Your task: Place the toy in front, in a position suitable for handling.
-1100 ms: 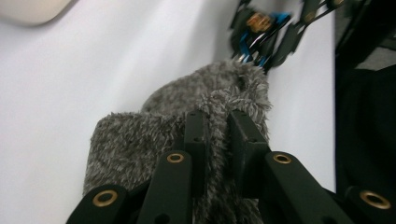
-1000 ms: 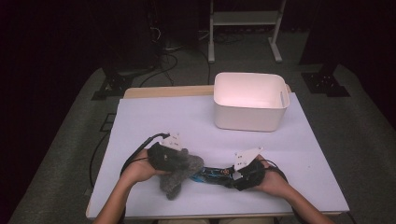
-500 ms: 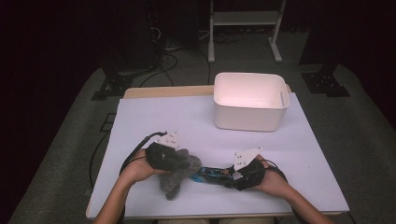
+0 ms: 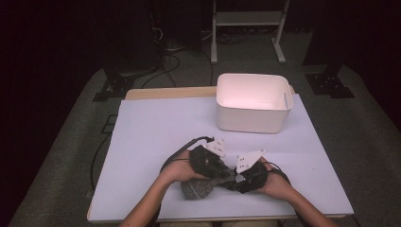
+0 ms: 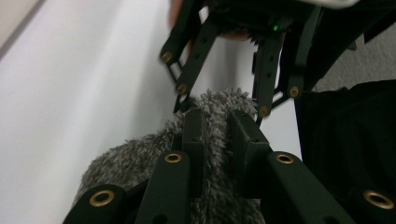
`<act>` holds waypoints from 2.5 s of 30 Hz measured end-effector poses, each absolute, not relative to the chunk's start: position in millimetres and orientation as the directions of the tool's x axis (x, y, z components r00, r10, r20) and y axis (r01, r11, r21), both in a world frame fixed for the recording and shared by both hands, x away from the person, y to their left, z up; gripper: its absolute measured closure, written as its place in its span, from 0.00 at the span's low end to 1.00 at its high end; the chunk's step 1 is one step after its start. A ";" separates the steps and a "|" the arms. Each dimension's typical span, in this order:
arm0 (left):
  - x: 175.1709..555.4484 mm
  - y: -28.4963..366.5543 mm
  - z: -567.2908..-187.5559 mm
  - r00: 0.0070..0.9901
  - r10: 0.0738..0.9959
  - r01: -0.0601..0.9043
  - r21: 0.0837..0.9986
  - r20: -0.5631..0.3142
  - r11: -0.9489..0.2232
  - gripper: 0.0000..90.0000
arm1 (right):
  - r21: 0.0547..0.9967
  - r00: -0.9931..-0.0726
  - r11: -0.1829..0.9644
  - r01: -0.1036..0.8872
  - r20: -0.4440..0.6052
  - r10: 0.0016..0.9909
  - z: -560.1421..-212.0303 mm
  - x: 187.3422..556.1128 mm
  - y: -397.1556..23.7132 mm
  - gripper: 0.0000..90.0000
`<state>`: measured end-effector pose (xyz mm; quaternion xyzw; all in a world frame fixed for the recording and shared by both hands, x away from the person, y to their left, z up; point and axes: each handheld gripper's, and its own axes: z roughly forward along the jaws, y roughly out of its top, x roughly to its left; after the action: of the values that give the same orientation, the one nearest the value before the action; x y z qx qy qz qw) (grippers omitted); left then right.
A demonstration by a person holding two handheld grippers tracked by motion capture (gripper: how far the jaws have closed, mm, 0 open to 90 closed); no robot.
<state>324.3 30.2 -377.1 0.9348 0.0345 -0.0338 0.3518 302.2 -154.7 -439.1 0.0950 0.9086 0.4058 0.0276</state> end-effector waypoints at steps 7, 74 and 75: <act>328.5 48.6 -375.3 0.993 0.089 0.118 0.650 -0.078 -0.751 0.85 | 0.745 -0.980 0.651 0.149 0.026 0.195 -439.5 302.4 -155.1 0.61; 319.0 67.9 -393.5 0.980 0.173 0.198 0.651 -0.102 -0.733 0.45 | 0.683 -0.980 0.714 0.154 0.012 0.200 -456.2 305.4 -155.8 0.25; 319.0 67.9 -393.5 0.980 0.173 0.198 0.651 -0.102 -0.733 0.41 | 0.682 -0.980 0.715 0.154 0.011 0.201 -456.1 305.3 -155.7 0.25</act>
<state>319.0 67.9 -393.5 0.9307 0.0997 -0.0171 0.3517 305.3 -155.7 -456.1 0.0958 0.9254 0.3653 0.0316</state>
